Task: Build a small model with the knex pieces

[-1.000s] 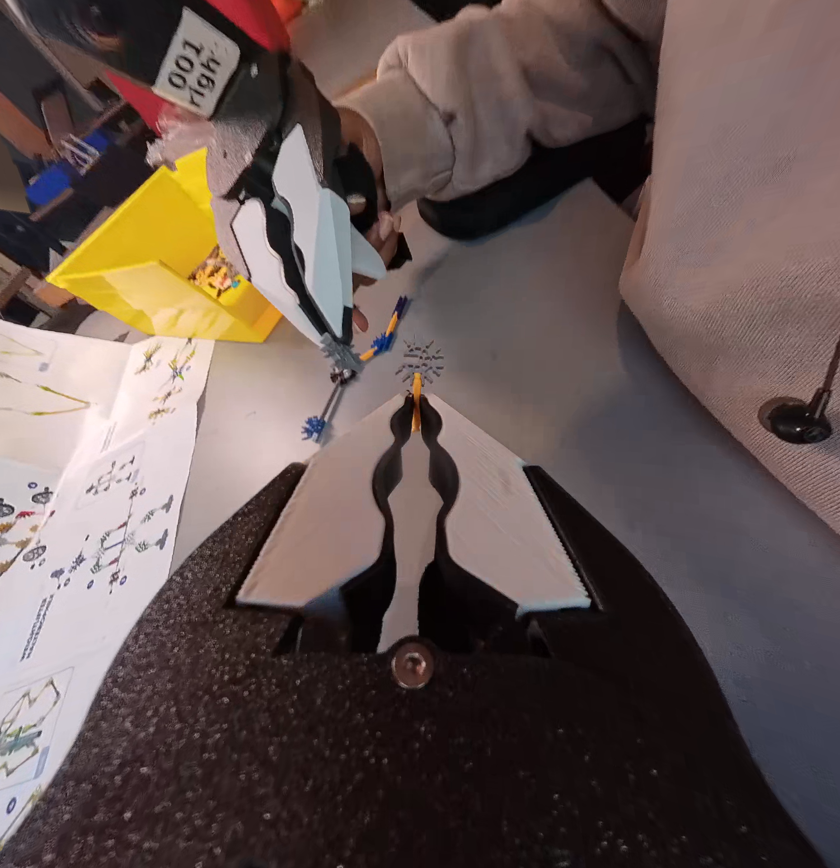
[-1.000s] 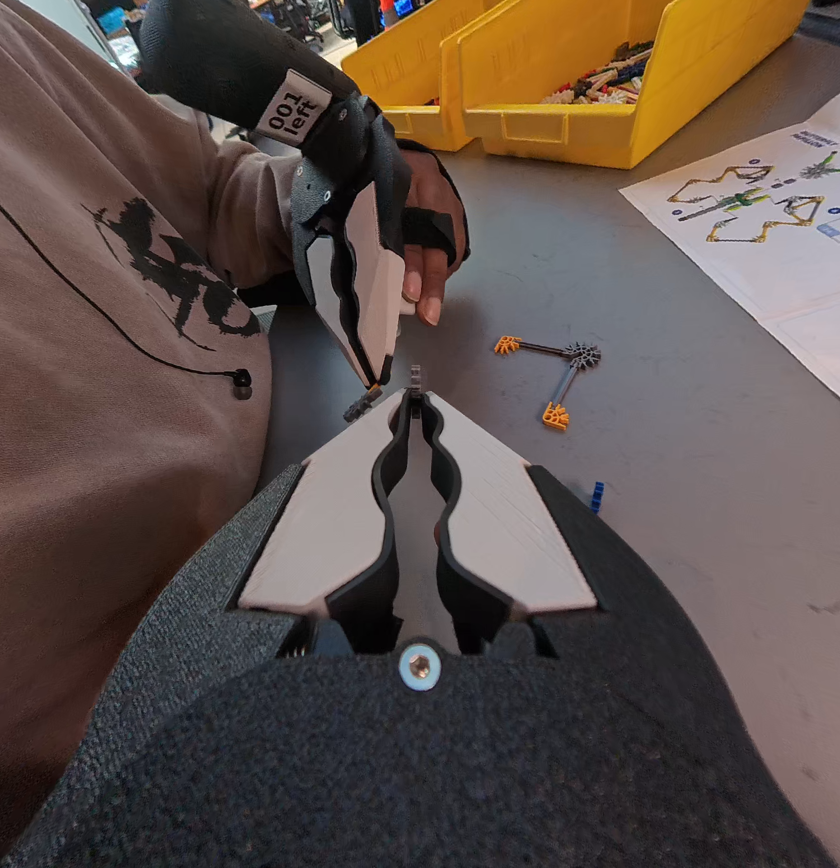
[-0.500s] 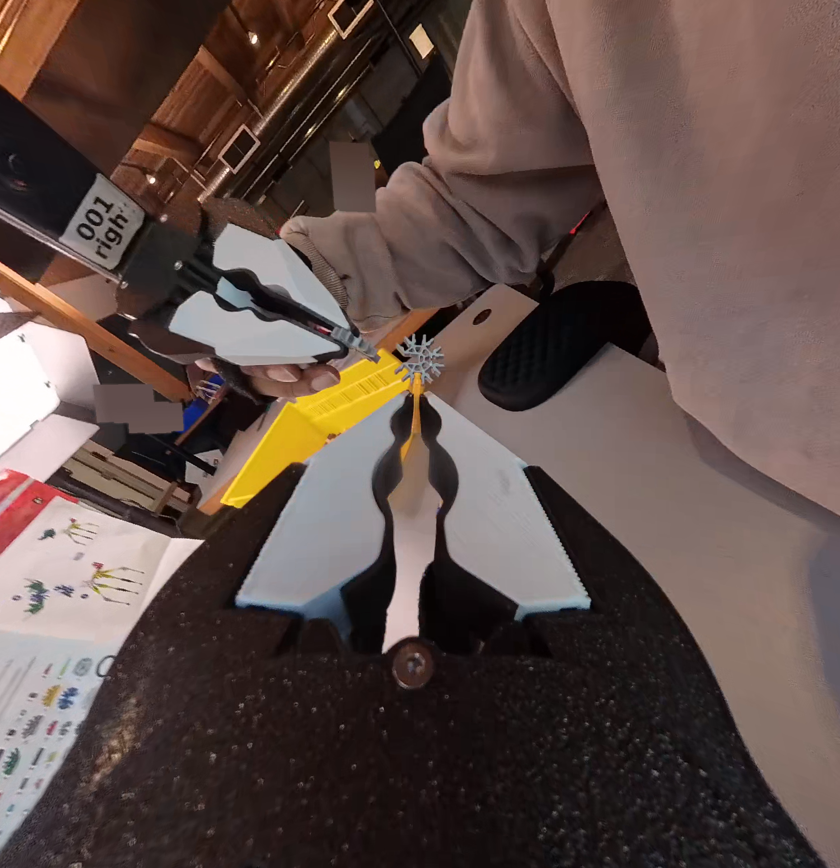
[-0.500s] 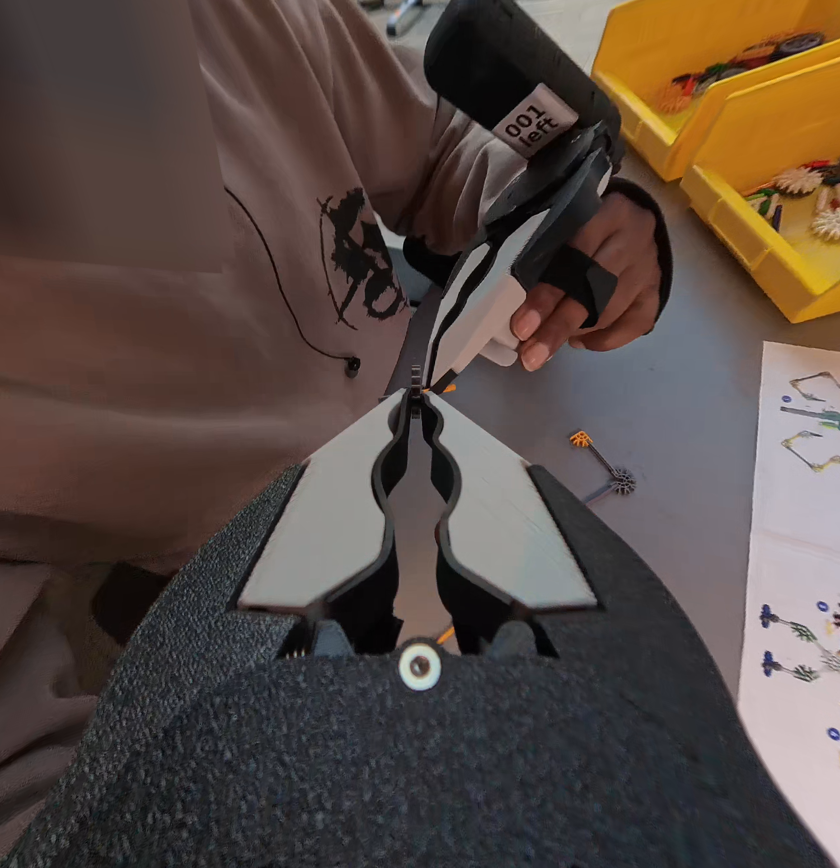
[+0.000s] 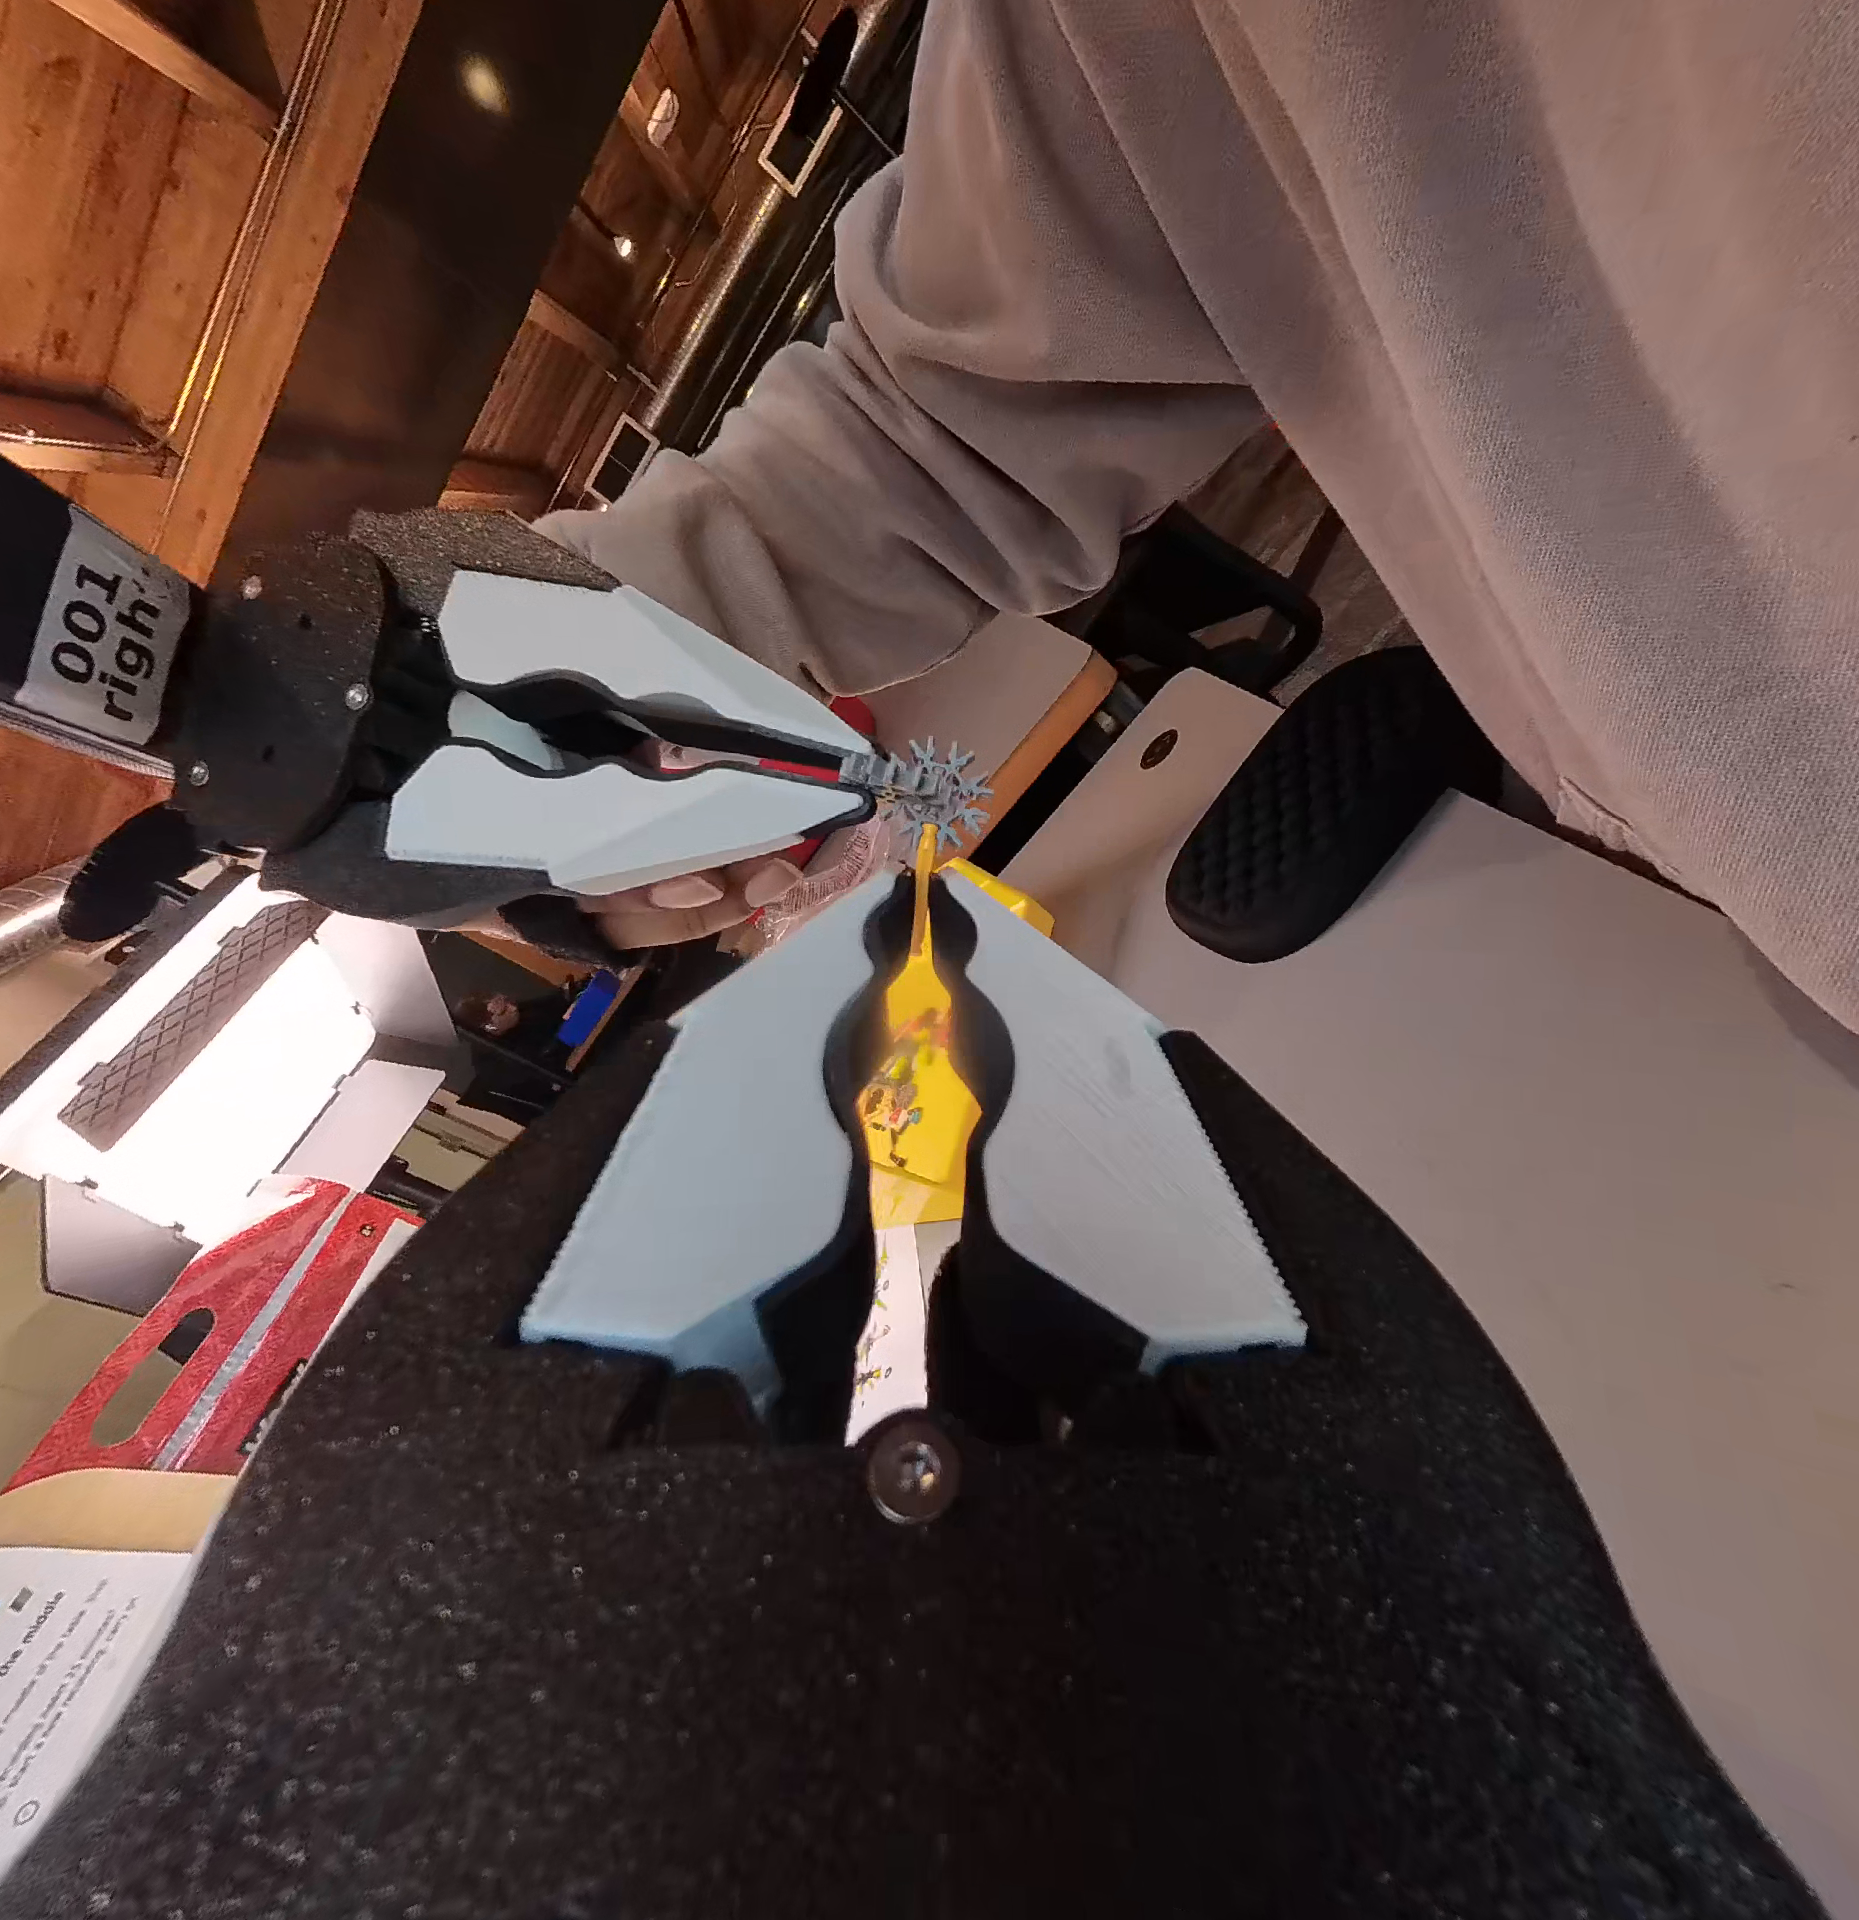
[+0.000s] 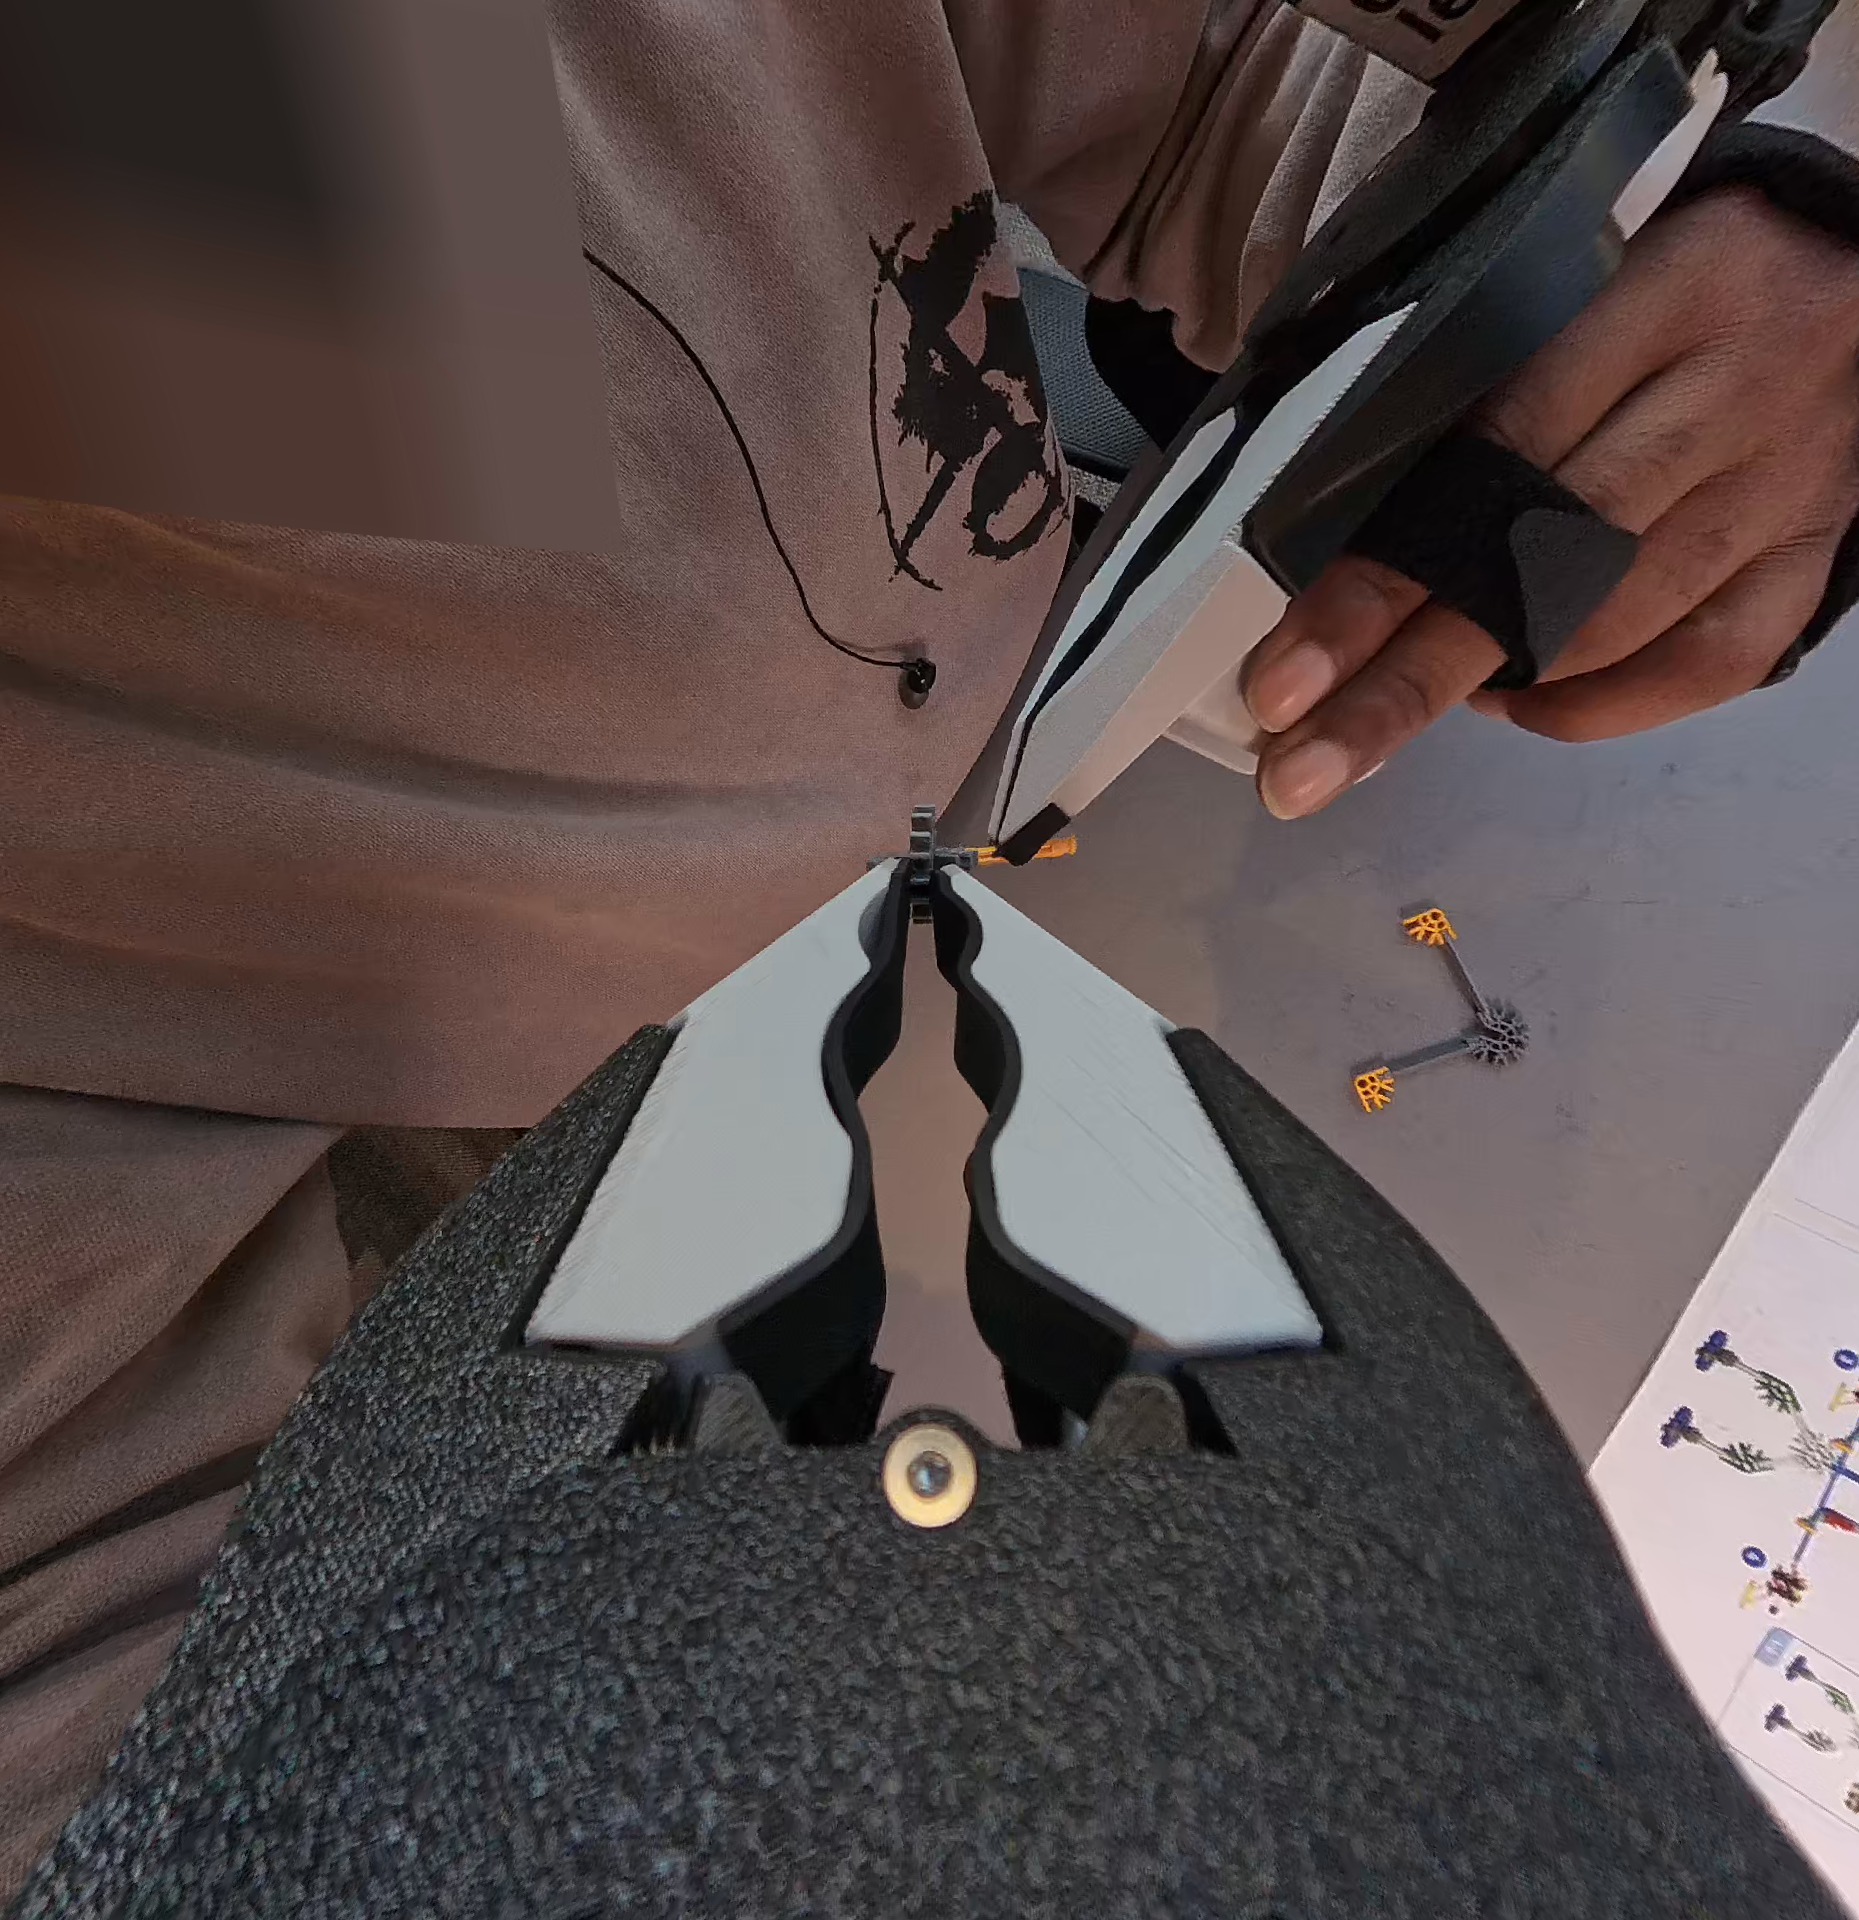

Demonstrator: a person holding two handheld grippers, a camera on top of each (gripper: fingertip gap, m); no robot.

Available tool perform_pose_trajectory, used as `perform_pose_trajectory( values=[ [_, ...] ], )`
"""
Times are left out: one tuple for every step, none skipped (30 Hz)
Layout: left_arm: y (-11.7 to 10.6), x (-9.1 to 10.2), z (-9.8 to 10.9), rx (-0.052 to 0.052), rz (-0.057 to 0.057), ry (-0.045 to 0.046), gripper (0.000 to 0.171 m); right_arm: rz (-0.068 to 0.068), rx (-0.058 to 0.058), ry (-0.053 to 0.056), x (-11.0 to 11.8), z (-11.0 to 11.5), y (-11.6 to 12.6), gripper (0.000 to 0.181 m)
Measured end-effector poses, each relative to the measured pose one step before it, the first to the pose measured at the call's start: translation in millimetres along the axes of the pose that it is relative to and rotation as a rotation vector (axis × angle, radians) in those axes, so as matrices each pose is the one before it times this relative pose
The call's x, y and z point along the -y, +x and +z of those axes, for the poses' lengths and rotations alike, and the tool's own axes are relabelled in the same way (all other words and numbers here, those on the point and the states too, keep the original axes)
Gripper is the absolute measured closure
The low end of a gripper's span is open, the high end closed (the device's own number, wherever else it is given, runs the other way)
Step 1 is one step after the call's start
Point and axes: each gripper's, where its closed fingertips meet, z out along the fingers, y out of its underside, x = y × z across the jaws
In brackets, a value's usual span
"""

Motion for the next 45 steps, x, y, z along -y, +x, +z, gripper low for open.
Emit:
perform_pose_trajectory(
  values=[
    [-0.73,1.01,-0.58,0.0072,0.0085,-0.00283,0.169,-0.0006,0.0004,-0.0064,1.41,0.34,-0.73,0.178],
    [-0.69,1.07,-0.61,0.0058,0.0064,-0.00100,0.169,-0.0016,-0.0026,-0.0031,1.95,-0.16,-0.63,0.178],
    [-0.93,1.20,-0.58,0.0060,0.0048,0.00054,0.169,-0.0014,-0.0043,-0.0047,1.57,-0.49,-0.54,0.178],
    [-0.99,1.15,-0.61,0.0059,0.0055,0.00017,0.169,-0.0019,-0.0069,-0.0051,1.43,-0.96,-0.22,0.178],
    [-0.79,0.98,-0.32,0.0042,0.0060,-0.00092,0.169,-0.0020,-0.0078,-0.0056,1.37,-1.09,-0.20,0.178],
    [-0.95,1.11,-0.35,0.0050,0.0074,-0.00052,0.169,-0.0011,-0.0065,-0.0063,1.27,-1.08,-0.31,0.178],
    [-0.86,1.40,-0.32,0.0047,0.0083,0.00025,0.169,-0.0008,-0.0056,-0.0014,2.11,-1.26,-0.19,0.176],
    [-0.83,1.07,-0.21,0.0037,0.0081,-0.00214,0.169,0.0013,-0.0025,0.0025,2.66,-1.18,-0.22,0.172],
    [-0.94,0.74,-0.26,0.0049,0.0098,-0.00401,0.169,0.0035,-0.0004,0.0009,2.17,-1.19,-0.42,0.171],
    [-0.72,0.84,-0.38,0.0041,0.0079,-0.00195,0.169,-0.0002,0.0002,-0.0002,1.75,-0.96,-0.56,0.172],
    [-0.38,0.99,-0.52,0.0015,0.0034,0.00003,0.169,-0.0029,-0.0047,-0.0010,1.23,-0.80,-0.05,0.171],
    [-0.01,0.58,-0.50,0.0007,0.0051,-0.00194,0.169,-0.0028,-0.0109,0.0020,1.41,-1.21,0.95,0.171],
    [0.02,-0.05,-0.54,0.0015,0.0091,-0.00579,0.169,-0.0026,-0.0100,0.0110,2.52,-1.80,0.61,0.171],
    [-0.03,-0.33,-0.60,0.0016,0.0061,-0.00537,0.169,-0.0040,-0.0127,0.0177,3.20,-2.58,0.62,0.171],
    [-0.22,-0.24,-0.75,0.0013,0.0000,-0.00288,0.169,-0.0076,-0.0213,0.0224,3.62,-3.14,1.12,0.170],
    [-0.62,-1.21,-0.98,0.0029,-0.0022,-0.00476,0.169,-0.0107,-0.0318,0.0234,3.21,-3.29,1.48,0.169],
    [-0.95,-2.57,-1.34,0.0041,-0.0023,-0.01022,0.169,-0.0172,-0.0453,0.0272,3.33,-3.09,1.90,0.164],
    [-0.98,-3.85,-1.61,0.0033,-0.0054,-0.01544,0.169,-0.0255,-0.0749,0.0257,2.11,-2.30,4.59,0.159],
    [-1.39,-4.51,-1.99,0.0026,-0.0106,-0.01736,0.169,-0.0364,-0.0959,0.0082,-1.80,-0.79,5.83,0.153],
    [-1.47,-5.28,-2.37,0.0005,-0.0156,-0.01935,0.169,-0.0380,-0.0803,0.0136,-3.07,1.31,1.41,0.139],
    [-1.83,-6.26,-2.33,-0.0006,-0.0196,-0.02389,0.169,-0.0270,-0.0803,0.0266,-3.22,2.85,0.09,0.125],
    [-2.14,-6.82,-2.21,-0.0013,-0.0214,-0.02495,0.169,-0.0362,-0.0999,0.0109,-7.64,3.96,1.61,0.119],
    [-2.09,-6.94,-2.02,-0.0042,-0.0240,-0.02567,0.169,-0.0569,-0.1327,-0.0025,-11.05,4.90,5.11,0.113],
    [-2.28,-6.73,-1.53,-0.0019,-0.0213,-0.02535,0.169,-0.0599,-0.1411,-0.0003,-10.80,6.05,5.61,0.113],
    [-2.21,-5.80,-0.85,-0.0004,-0.0141,-0.02120,0.169,-0.0463,-0.1225,0.0005,-9.61,6.78,2.98,0.113],
    [-1.46,-4.83,-0.10,-0.0041,-0.0111,-0.01806,0.169,-0.0332,-0.1009,-0.0105,-8.95,6.82,0.81,0.114],
    [-1.09,-3.64,0.45,-0.0042,-0.0068,-0.01352,0.169,-0.0238,-0.0631,-0.0095,-6.52,5.93,-2.98,0.116],
    [-0.96,-2.77,0.88,-0.0028,-0.0035,-0.01124,0.169,-0.0132,-0.0500,0.0048,-2.21,4.37,-2.26,0.118],
    [-0.75,-2.29,1.09,-0.0020,-0.0025,-0.01153,0.169,-0.0147,-0.0492,0.0078,-0.08,2.70,0.62,0.122],
    [-0.21,-1.18,0.94,-0.0026,-0.0004,-0.00800,0.169,-0.0147,-0.0316,0.0052,0.60,1.85,0.94,0.125],
    [0.14,-0.13,0.68,-0.0015,0.0006,-0.00305,0.169,-0.0101,-0.0094,-0.0019,-0.01,1.67,-0.33,0.129],
    [-0.16,0.74,0.29,0.0019,0.0004,0.00070,0.169,-0.0102,0.0105,-0.0172,-2.34,2.22,-1.89,0.131],
    [0.04,0.69,0.09,0.0003,0.0004,0.00082,0.169,-0.0117,-0.0052,-0.0146,-2.34,2.08,0.99,0.135],
    [0.53,-0.09,0.06,-0.0022,0.0022,-0.00423,0.169,-0.0076,-0.0058,0.0035,0.04,1.03,1.30,0.140],
    [0.46,-1.15,0.03,-0.0009,0.0036,-0.00849,0.169,0.0045,-0.0047,0.0111,1.33,0.27,1.81,0.147],
    [0.24,-0.66,-0.15,0.0000,0.0002,-0.00374,0.169,0.0087,-0.0053,0.0088,1.31,-0.08,2.22,0.154],
    [-0.12,0.12,-0.45,0.0005,-0.0074,0.00326,0.169,0.0033,0.0005,0.0026,0.45,0.10,1.11,0.155],
    [-0.22,-0.09,-0.59,-0.0011,-0.0107,0.00295,0.169,0.0006,0.0042,-0.0054,-0.75,0.67,0.08,0.155],
    [-0.16,-0.60,-0.36,-0.0023,-0.0082,-0.00101,0.169,-0.0025,-0.0004,-0.0050,-0.66,0.83,0.10,0.156],
    [0.15,-0.79,-0.34,-0.0025,-0.0052,-0.00330,0.170,0.0028,0.0007,0.0006,0.11,0.84,-0.16,0.156],
    [0.49,-0.76,-0.28,-0.0038,-0.0046,-0.00371,0.169,0.0149,0.0080,-0.0052,-0.90,0.78,-0.65,0.156],
    [0.12,-0.22,-0.41,-0.0021,-0.0069,0.00092,0.169,0.0162,0.0078,0.0031,-0.06,0.43,-0.26,0.157],
    [0.28,0.67,-0.51,-0.0027,-0.0098,0.00699,0.169,0.0108,0.0046,0.0128,1.26,-0.14,-0.20,0.159],
    [0.43,0.41,-0.56,-0.0051,-0.0104,0.00554,0.169,0.0064,0.0048,0.0042,0.37,0.16,-0.60,0.159],
    [0.23,-0.25,-0.40,-0.0033,-0.0053,0.00017,0.169,-0.0013,0.0046,-0.0009,-0.15,0.55,-0.83,0.161]
  ],
)
